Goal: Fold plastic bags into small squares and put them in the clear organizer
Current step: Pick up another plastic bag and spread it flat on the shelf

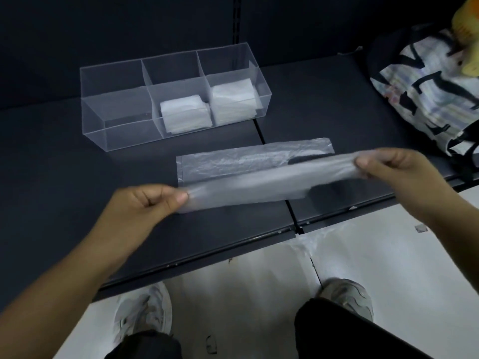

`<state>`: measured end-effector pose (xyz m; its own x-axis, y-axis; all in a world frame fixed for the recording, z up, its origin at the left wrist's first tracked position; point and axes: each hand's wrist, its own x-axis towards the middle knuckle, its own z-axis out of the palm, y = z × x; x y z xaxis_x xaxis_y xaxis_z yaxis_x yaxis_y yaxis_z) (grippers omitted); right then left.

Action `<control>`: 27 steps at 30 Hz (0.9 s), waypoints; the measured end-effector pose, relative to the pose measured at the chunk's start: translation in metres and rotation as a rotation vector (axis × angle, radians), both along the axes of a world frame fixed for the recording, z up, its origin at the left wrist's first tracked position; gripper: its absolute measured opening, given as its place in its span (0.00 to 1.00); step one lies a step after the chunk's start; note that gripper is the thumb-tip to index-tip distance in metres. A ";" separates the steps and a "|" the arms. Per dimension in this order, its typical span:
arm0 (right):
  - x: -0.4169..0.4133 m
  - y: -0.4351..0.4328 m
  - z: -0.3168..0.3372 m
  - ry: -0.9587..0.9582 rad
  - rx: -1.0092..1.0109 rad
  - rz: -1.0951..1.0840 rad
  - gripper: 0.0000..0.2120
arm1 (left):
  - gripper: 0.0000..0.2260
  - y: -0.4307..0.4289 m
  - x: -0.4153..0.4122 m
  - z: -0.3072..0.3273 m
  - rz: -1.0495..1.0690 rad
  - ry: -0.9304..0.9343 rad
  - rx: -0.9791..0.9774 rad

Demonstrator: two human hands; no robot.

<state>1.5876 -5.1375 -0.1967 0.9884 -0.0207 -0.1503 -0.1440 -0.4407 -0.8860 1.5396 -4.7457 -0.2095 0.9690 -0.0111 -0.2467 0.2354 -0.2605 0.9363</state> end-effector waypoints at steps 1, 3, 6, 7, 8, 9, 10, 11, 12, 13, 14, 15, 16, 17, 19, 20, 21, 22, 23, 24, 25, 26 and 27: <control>0.011 0.000 -0.006 0.024 -0.016 -0.007 0.08 | 0.09 0.002 0.010 -0.002 0.029 0.019 0.001; 0.033 0.002 -0.020 0.069 -0.075 -0.061 0.08 | 0.06 0.004 0.031 -0.012 0.098 0.061 0.039; 0.055 0.008 -0.039 0.070 -0.155 -0.158 0.07 | 0.05 0.003 0.060 -0.032 0.163 0.081 0.134; 0.060 0.011 -0.042 0.053 -0.199 -0.168 0.09 | 0.06 0.002 0.067 -0.038 0.177 0.078 0.167; 0.065 0.013 -0.046 0.033 -0.247 -0.170 0.12 | 0.07 0.001 0.072 -0.042 0.188 0.072 0.213; 0.069 0.015 -0.048 0.021 -0.277 -0.174 0.14 | 0.08 0.000 0.076 -0.046 0.193 0.061 0.273; 0.072 0.016 -0.051 0.017 -0.296 -0.185 0.15 | 0.09 0.000 0.078 -0.048 0.190 0.047 0.328; 0.076 0.017 -0.053 0.020 -0.316 -0.199 0.16 | 0.09 -0.001 0.080 -0.050 0.180 0.028 0.374; 0.079 0.018 -0.056 0.026 -0.337 -0.210 0.17 | 0.09 -0.002 0.081 -0.050 0.174 0.009 0.409; 0.081 0.019 -0.058 0.026 -0.364 -0.216 0.17 | 0.08 -0.004 0.080 -0.048 0.181 -0.021 0.446; 0.082 0.019 -0.061 0.021 -0.391 -0.221 0.17 | 0.06 -0.007 0.078 -0.046 0.204 -0.096 0.510; 0.084 0.019 -0.063 0.012 -0.411 -0.221 0.18 | 0.04 -0.010 0.075 -0.044 0.224 -0.244 0.609; 0.085 0.019 -0.064 0.006 -0.429 -0.219 0.18 | 0.03 -0.017 0.071 -0.043 0.211 -0.423 0.711; 0.085 0.019 -0.065 0.006 -0.440 -0.213 0.19 | 0.03 -0.025 0.066 -0.041 0.152 -0.583 0.776; 0.085 0.019 -0.064 0.012 -0.459 -0.200 0.18 | 0.07 -0.042 0.055 -0.045 -0.060 -0.737 0.808; 0.085 0.019 -0.063 0.020 -0.470 -0.192 0.17 | 0.09 -0.049 0.052 -0.050 -0.167 -0.730 0.819; 0.085 0.020 -0.061 0.029 -0.484 -0.184 0.15 | 0.13 -0.053 0.050 -0.055 -0.260 -0.669 0.837; 0.085 0.023 -0.059 0.037 -0.510 -0.185 0.12 | 0.16 -0.055 0.049 -0.059 -0.329 -0.579 0.862; 0.084 0.029 -0.055 0.033 -0.565 -0.196 0.09 | 0.20 -0.053 0.049 -0.063 -0.372 -0.493 0.902; 0.082 0.036 -0.050 0.001 -0.653 -0.215 0.10 | 0.24 -0.050 0.049 -0.068 -0.400 -0.425 0.950; 0.080 0.047 -0.046 -0.074 -0.758 -0.224 0.14 | 0.27 -0.048 0.049 -0.074 -0.425 -0.380 1.001; 0.075 0.063 -0.041 -0.196 -0.839 -0.208 0.17 | 0.29 -0.046 0.050 -0.079 -0.441 -0.360 1.042; 0.068 0.083 -0.038 -0.332 -0.846 -0.145 0.19 | 0.31 -0.047 0.050 -0.081 -0.448 -0.351 1.070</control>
<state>1.6559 -5.0543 -0.2342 0.9572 -0.1218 0.2624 -0.0445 -0.9582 -0.2826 1.5893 -4.7922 -0.2906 0.9474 -0.3141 -0.0611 -0.2976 -0.9351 0.1927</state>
